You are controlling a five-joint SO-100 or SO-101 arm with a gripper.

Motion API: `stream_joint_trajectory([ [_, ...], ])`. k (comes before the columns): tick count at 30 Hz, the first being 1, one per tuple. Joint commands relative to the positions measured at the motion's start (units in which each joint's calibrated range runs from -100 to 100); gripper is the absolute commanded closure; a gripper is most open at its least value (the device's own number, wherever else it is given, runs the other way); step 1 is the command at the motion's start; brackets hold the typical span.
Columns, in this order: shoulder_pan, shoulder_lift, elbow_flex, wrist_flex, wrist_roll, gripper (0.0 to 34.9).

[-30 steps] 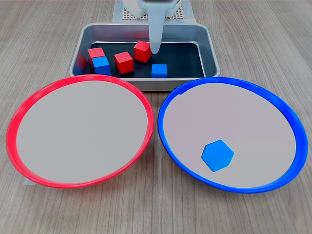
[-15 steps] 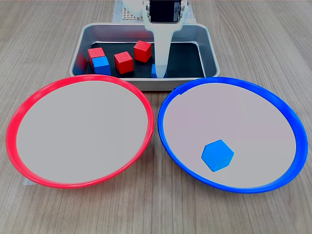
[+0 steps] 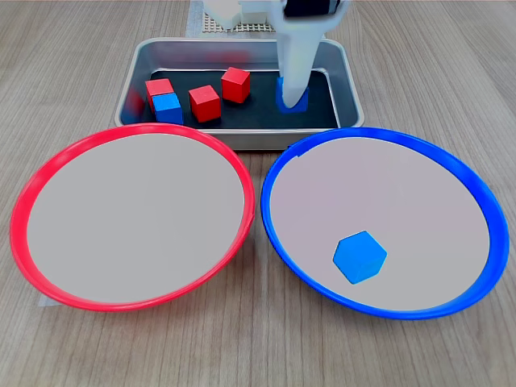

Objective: Move six blocks from tray to matching dishes

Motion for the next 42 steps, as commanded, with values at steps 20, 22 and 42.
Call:
stream_joint_trajectory([
  [20,-0.58,0.72,-10.81,-2.31,0.83,34.3],
  [22,3.09,-6.18,-1.44,0.49,2.83,34.6],
  [42,20.88,-26.65,36.25,-7.59,7.37,14.1],
])
